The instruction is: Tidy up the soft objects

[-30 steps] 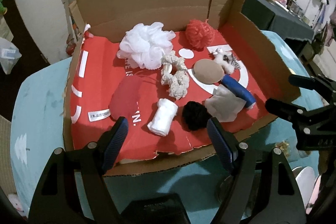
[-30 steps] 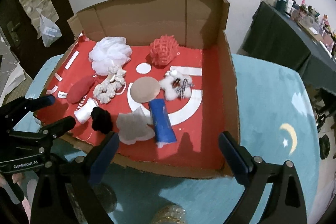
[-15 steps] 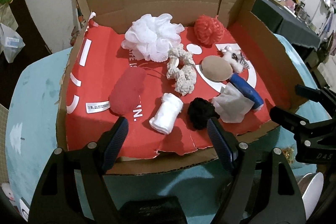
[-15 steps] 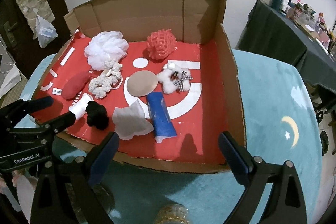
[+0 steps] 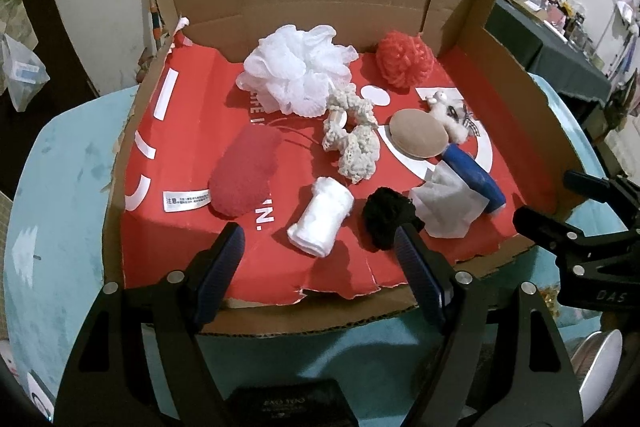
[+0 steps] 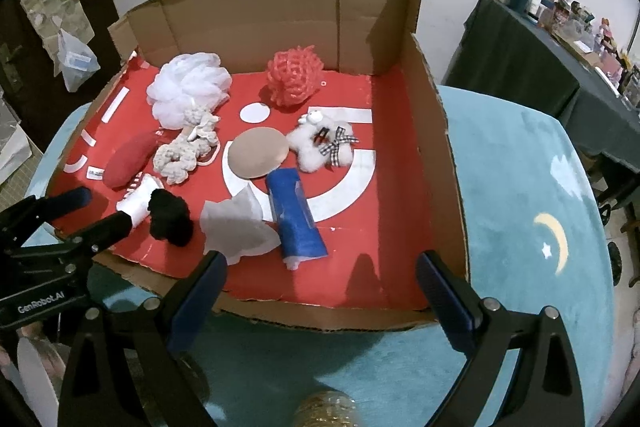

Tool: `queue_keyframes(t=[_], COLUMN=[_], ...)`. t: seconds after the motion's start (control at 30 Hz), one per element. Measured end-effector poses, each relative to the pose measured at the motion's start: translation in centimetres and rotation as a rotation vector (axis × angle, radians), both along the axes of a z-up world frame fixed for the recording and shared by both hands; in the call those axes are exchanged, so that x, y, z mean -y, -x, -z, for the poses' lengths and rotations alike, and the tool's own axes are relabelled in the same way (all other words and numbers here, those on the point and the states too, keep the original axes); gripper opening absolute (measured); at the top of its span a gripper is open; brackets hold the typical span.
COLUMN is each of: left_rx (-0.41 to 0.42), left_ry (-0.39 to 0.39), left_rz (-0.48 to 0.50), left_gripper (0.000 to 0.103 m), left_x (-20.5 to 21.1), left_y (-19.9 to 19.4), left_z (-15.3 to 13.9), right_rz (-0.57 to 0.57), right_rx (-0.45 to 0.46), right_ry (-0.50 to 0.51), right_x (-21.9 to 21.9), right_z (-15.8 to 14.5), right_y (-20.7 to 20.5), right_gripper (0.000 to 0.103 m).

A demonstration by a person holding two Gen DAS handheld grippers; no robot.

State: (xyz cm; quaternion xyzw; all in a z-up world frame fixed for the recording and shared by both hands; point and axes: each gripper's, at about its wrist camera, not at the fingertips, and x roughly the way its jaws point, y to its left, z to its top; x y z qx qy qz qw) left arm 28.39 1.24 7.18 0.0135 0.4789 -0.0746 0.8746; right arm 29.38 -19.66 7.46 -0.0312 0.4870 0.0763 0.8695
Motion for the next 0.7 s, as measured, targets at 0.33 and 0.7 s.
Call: queue_keyframes(t=[0.33,0.7], left_rx=[-0.024,-0.011], left_ry=[-0.008,-0.026], left_rz=[-0.003,-0.003], left_gripper=[0.077,0.077], left_x=[0.05,0.30], left_y=[-0.09,-0.07], left_z=[0.41,0.46], right_rz=[0.017,0.017], right_rx=[-0.014,-0.017], right_ry=[0.001,0.009], right_x=[0.01,-0.06], right_z=[0.19,0.30], right_y=[-0.28,-0.30], right_gripper=[0.097,0.096])
